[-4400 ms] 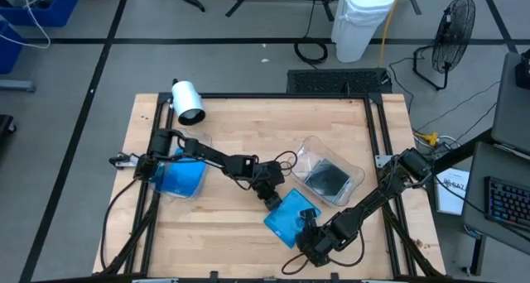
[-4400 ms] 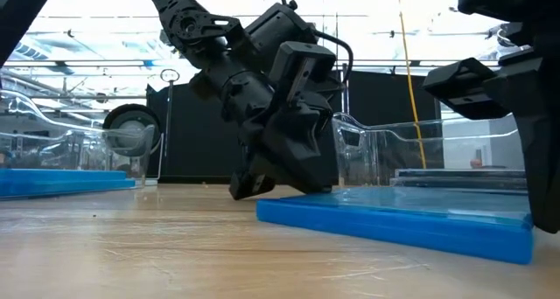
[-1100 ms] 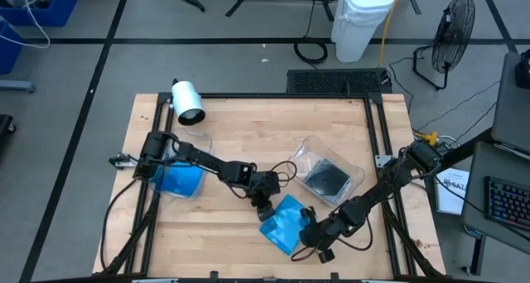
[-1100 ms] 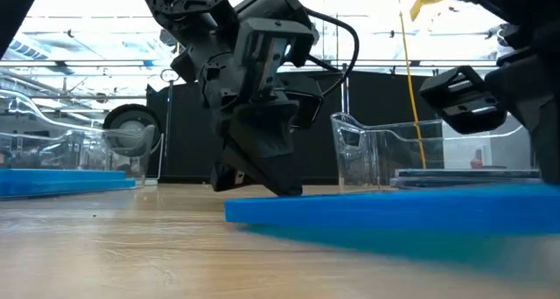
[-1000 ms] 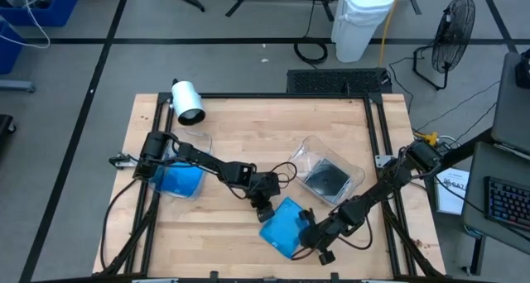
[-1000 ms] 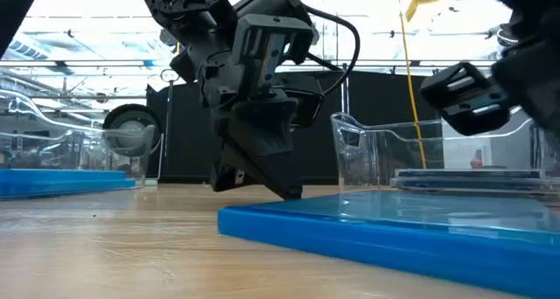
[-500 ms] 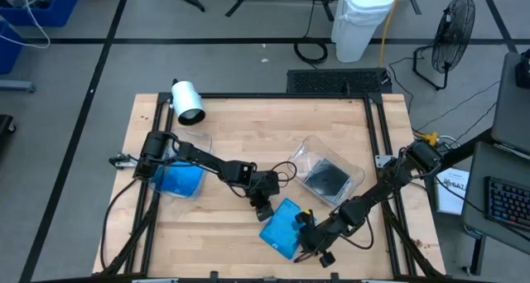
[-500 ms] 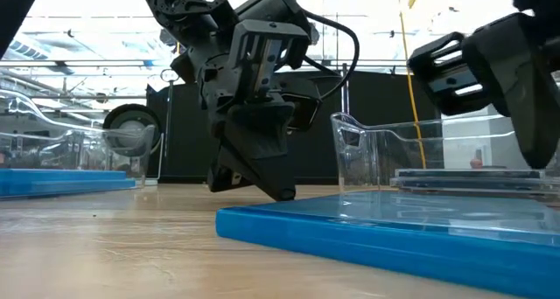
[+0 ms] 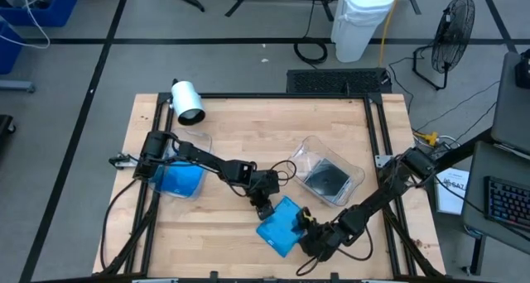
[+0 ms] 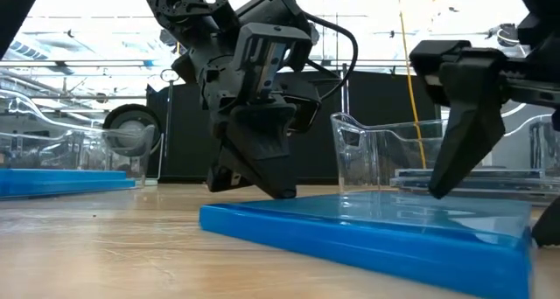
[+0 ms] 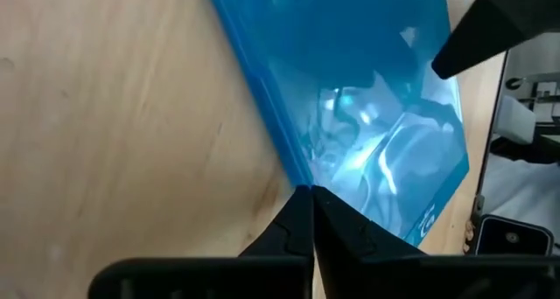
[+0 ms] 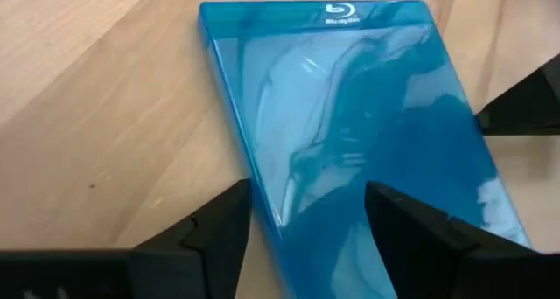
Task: Pick & place jewel cases by type
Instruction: Put the blue CD case into the left transparent bin
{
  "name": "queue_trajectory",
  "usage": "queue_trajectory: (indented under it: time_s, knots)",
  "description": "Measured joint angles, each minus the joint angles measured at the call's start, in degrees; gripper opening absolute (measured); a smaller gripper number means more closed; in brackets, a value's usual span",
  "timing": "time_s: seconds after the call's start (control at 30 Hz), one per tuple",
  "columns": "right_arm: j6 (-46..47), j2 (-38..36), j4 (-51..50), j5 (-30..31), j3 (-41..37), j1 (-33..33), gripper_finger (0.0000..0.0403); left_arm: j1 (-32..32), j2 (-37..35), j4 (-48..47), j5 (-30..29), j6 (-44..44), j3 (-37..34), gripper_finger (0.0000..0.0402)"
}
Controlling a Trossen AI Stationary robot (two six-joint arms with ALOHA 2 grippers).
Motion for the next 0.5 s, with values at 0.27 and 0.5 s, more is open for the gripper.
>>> queue_trajectory:
  time_s: [0.27, 0.5]
  knots:
    - [-6.4, -0.8, 3.0, 11.0, -0.5, 0.4, 0.0199, 0.2, -0.2, -1.1, -0.6, -0.3, -0.1, 0.0008]
    - [-6.0, -2.0, 4.3, 13.2, -0.4, -0.4, 0.0197, 0.2, -0.2, -1.7, -0.6, 0.1, -0.1, 0.0005]
